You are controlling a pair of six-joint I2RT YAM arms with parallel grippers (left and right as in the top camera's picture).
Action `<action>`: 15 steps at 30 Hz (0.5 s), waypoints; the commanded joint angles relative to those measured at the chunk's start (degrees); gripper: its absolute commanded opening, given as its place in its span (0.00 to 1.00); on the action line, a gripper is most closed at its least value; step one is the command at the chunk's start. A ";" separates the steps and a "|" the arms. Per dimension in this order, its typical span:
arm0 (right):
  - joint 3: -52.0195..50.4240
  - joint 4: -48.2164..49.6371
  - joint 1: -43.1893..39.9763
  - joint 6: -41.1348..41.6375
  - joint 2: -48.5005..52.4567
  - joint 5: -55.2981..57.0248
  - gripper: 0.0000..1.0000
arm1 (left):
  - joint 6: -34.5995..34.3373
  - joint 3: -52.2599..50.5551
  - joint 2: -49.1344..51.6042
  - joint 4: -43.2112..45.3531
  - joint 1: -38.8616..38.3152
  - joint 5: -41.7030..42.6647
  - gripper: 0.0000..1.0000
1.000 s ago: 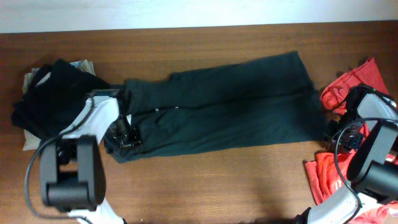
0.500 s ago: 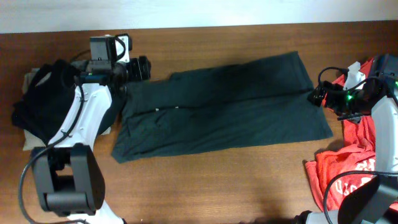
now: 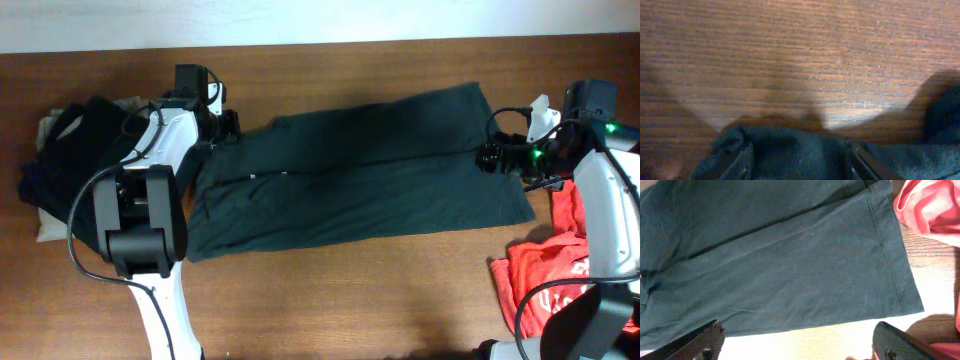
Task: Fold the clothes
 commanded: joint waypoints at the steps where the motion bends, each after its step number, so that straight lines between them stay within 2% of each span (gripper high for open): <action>1: 0.81 -0.04 0.31 -0.59 -0.44 0.79 0.99 | 0.11 0.37 1.55 -0.76 -0.33 0.70 0.12; 2: 0.81 0.00 0.31 -0.57 -0.44 1.66 0.97 | -1.27 0.37 1.55 -0.55 -0.33 0.72 0.01; 5: 0.94 1.11 0.31 -0.39 1.53 5.03 0.96 | -4.04 0.55 1.46 -0.42 -0.33 1.22 0.01; 6: 2.05 1.53 0.31 -0.57 3.13 5.66 1.00 | -4.04 0.57 1.33 -0.57 -0.33 2.08 0.00; 9: 16.46 3.23 0.33 -0.59 14.23 6.05 0.99 | -4.07 0.57 0.50 -0.74 -0.33 6.84 0.00; 11: 31.26 10.05 1.20 -1.90 29.64 4.94 0.99 | -4.52 0.57 0.42 -0.76 -0.33 7.39 0.00; 12: 33.16 12.22 1.79 -2.29 32.76 4.44 0.99 | -4.52 0.57 0.42 -0.72 -0.33 7.39 0.01; 15: 34.03 26.97 4.44 -1.64 42.62 4.59 0.99 | -4.92 0.57 0.42 -0.74 -0.33 7.37 0.01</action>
